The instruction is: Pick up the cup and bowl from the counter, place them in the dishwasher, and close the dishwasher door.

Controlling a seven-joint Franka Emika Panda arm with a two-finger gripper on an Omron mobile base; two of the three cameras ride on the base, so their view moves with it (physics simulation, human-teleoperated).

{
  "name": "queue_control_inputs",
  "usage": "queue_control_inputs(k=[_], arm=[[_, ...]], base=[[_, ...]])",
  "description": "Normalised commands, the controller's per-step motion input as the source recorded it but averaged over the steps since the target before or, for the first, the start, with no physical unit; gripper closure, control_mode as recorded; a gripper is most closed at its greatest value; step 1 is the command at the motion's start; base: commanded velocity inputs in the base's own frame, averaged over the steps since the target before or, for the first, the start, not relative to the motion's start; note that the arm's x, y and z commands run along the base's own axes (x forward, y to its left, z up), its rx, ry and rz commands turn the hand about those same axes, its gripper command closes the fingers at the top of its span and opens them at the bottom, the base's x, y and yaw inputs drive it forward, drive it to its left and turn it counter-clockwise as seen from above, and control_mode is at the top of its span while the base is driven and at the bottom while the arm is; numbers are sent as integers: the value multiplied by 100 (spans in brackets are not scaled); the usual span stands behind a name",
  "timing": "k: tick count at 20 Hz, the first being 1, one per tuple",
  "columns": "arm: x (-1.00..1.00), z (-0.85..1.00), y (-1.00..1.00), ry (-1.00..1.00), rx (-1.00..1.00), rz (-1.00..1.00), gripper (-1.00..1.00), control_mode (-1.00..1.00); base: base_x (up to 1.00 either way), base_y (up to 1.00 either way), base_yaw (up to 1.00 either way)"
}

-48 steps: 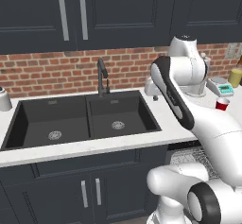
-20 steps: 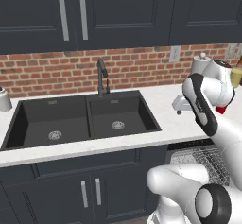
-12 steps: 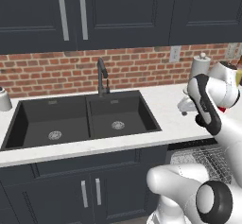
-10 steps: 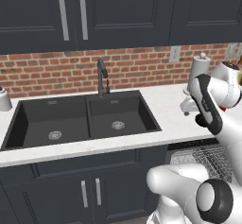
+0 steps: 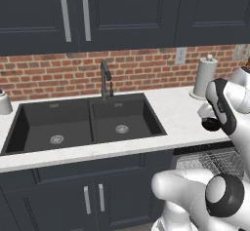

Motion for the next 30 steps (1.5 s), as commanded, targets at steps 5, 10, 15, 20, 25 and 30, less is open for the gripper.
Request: queue_control_inputs(k=[5, 10, 15, 20, 25, 30], arm=[[0, -3, -28, -1, -2, 0, -100, -100], [0, 0, -28, 3, -2, 0, -100, -100], [9, -2, -22, 5, -2, 0, -100, -100], [15, -7, -33, 1, 0, 0, -100, -100], [23, -7, -21, 0, 0, 0, -100, -100], [29, -17, -28, 0, 0, 0, -100, -100]], base=[[0, 0, 0], [0, 0, 0], [0, 0, 0], [0, 0, 0], [0, 0, 0], [0, 0, 0]])
